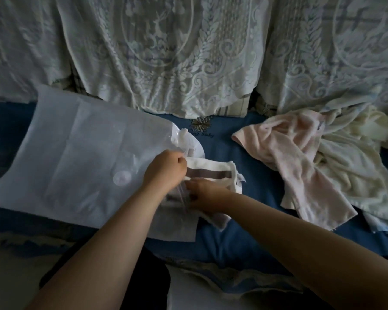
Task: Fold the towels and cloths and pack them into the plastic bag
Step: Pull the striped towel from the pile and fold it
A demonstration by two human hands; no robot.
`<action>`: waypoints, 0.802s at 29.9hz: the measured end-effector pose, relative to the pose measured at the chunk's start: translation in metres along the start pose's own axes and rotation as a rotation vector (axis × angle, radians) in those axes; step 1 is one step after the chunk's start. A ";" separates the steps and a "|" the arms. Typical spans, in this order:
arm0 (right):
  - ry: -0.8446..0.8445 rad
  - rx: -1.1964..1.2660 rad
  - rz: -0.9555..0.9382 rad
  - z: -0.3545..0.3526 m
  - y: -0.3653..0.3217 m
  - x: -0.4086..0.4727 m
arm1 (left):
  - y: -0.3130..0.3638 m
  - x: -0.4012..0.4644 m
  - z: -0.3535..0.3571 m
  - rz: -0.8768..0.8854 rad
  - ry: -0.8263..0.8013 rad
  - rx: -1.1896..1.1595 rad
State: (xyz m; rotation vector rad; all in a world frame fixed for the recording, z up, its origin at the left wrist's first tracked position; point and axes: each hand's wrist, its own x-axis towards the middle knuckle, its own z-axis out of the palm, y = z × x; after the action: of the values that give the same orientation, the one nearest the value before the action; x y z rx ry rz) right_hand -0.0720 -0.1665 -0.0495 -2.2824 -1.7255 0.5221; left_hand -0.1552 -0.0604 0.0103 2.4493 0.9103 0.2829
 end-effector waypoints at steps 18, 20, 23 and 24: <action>0.455 1.131 0.460 0.014 0.030 -0.045 | -0.012 -0.005 0.002 0.022 0.107 0.080; 0.491 1.019 0.286 0.014 0.025 -0.041 | -0.015 -0.001 0.000 0.008 0.121 0.010; 0.371 0.794 0.338 0.018 0.020 -0.020 | -0.020 0.005 0.003 0.050 0.139 -0.132; 0.308 0.714 0.425 0.017 0.018 -0.013 | -0.020 0.006 0.004 0.067 0.144 -0.180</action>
State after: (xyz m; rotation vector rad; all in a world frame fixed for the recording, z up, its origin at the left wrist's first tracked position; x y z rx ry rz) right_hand -0.0666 -0.1849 -0.0699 -2.0297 -0.7328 0.6814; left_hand -0.1602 -0.0449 -0.0034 2.3185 0.8238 0.5473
